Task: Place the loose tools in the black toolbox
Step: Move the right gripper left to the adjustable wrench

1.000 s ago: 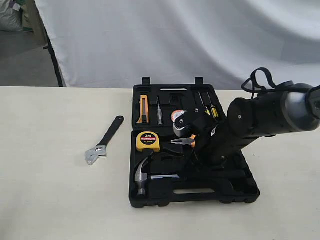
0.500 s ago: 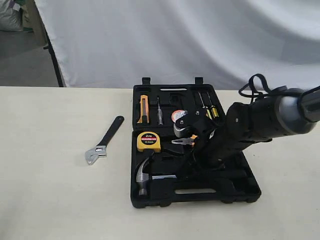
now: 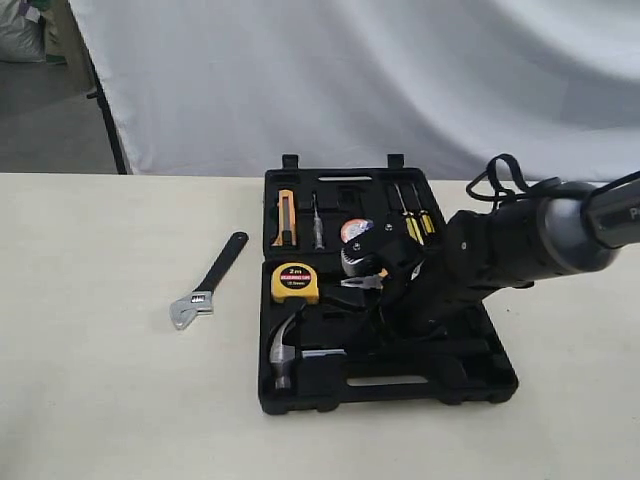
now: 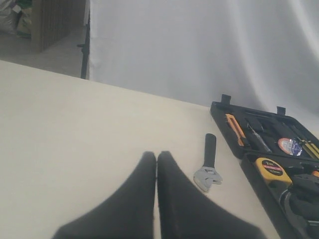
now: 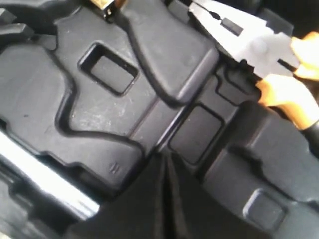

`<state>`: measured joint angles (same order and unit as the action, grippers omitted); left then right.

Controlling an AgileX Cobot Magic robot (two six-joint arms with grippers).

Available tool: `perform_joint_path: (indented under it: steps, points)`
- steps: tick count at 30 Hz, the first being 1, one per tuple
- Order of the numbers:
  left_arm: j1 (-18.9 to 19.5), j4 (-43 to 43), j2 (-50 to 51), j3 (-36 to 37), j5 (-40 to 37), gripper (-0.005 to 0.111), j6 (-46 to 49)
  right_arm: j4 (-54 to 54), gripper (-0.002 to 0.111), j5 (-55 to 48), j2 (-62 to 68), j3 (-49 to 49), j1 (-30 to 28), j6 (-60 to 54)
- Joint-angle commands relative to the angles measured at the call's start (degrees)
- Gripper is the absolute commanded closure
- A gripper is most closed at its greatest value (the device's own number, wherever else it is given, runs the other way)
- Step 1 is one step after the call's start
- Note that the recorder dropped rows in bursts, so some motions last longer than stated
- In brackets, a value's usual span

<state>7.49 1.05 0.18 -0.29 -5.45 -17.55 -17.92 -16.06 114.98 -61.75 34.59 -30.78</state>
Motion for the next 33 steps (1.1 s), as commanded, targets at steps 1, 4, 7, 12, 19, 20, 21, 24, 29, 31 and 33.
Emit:
perform_joint_path:
  steps: [1,4,7,12,19,20,21,24,29,31,33]
  points:
    - [1.5,0.3,-0.2,-0.2,0.4,0.106,-0.3,0.3,0.109,-1.1,1.9,0.5,3.5,-0.5]
    - [1.5,0.3,-0.2,-0.2,0.4,0.106,-0.3,0.3,0.109,-0.8,1.9,0.5,5.3,-0.5]
    - [1.5,0.3,-0.2,-0.2,0.4,0.106,-0.3,0.3,0.109,0.4,1.9,0.5,6.7,-0.5]
    - [1.5,0.3,-0.2,-0.2,0.4,0.106,-0.3,0.0,0.109,0.8,1.9,0.5,6.2,-0.1]
    - [1.5,0.3,-0.2,-0.2,0.4,0.106,-0.3,0.0,0.109,-1.9,-4.9,0.5,6.2,0.0]
    - [1.5,0.3,-0.2,-0.2,0.4,0.106,-0.3,0.0,0.109,-1.9,-6.3,0.5,6.2,0.0]
    - [1.5,0.3,-0.2,-0.2,0.4,0.106,-0.3,0.0,0.109,-1.9,-7.8,0.1,6.2,0.0]
    - [1.5,0.3,-0.2,-0.2,0.4,0.106,-0.3,-2.6,0.109,-2.9,-9.2,-3.9,6.2,5.7]
    - [1.5,0.3,-0.2,-0.2,0.4,0.106,-0.3,-4.7,0.108,-5.0,-0.2,-17.8,12.6,7.4]
    - [1.5,0.3,-0.2,-0.2,0.4,0.106,-0.3,-4.4,0.108,-5.3,4.7,-24.3,15.4,7.4]
    - [1.5,0.3,-0.2,-0.2,0.4,0.106,-0.3,-4.4,0.105,-5.5,8.1,-28.3,16.7,7.9]
